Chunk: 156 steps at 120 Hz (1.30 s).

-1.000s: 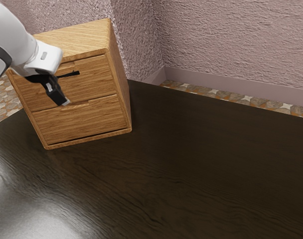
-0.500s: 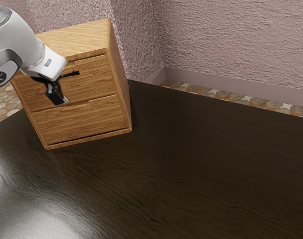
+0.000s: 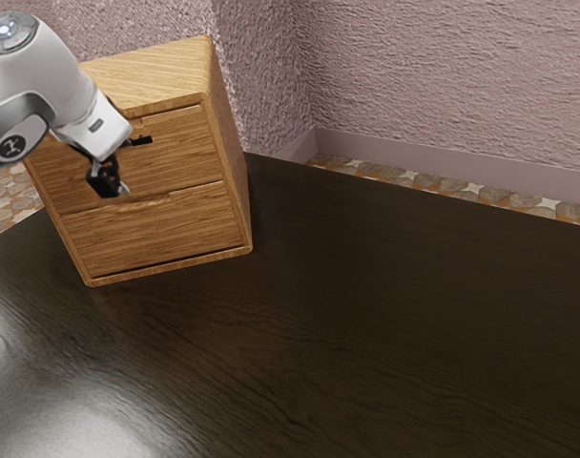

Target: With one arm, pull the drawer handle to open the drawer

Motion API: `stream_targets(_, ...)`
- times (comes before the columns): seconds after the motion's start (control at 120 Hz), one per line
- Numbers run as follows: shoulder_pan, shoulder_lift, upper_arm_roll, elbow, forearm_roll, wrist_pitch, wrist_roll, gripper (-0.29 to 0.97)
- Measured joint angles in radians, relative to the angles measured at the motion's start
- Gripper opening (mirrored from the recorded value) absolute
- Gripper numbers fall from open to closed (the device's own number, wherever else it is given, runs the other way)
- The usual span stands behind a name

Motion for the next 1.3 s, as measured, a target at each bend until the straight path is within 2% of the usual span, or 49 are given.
stream_targets(0.275, -0.012, 0.004, 0.004, 0.043, 0.001, 0.003, 0.053, 0.67)
stream_targets(0.583, -0.052, -0.001, 0.07, 0.058, 0.0, 0.009, 0.087, 0.68)
stream_targets(0.908, -0.055, 0.002, 0.085, 0.052, -0.006, 0.011, 0.105, 0.68)
stream_targets(1.3, -0.025, 0.052, 0.085, 0.03, -0.077, 0.004, 0.117, 0.68)
